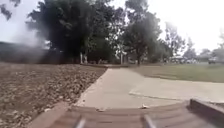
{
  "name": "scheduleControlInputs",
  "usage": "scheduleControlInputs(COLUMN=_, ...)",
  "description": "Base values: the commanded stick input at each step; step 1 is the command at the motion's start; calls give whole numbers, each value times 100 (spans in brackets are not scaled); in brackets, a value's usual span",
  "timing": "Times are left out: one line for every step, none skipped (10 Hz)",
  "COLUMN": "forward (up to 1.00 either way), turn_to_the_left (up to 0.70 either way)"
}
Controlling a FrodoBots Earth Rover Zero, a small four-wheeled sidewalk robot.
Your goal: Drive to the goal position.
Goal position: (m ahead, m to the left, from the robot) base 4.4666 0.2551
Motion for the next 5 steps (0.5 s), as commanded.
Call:
scheduleControlInputs(forward=70, turn_to_the_left=0)
scheduleControlInputs(forward=70, turn_to_the_left=0)
scheduleControlInputs(forward=70, turn_to_the_left=0)
scheduleControlInputs(forward=70, turn_to_the_left=0)
scheduleControlInputs(forward=70, turn_to_the_left=0)
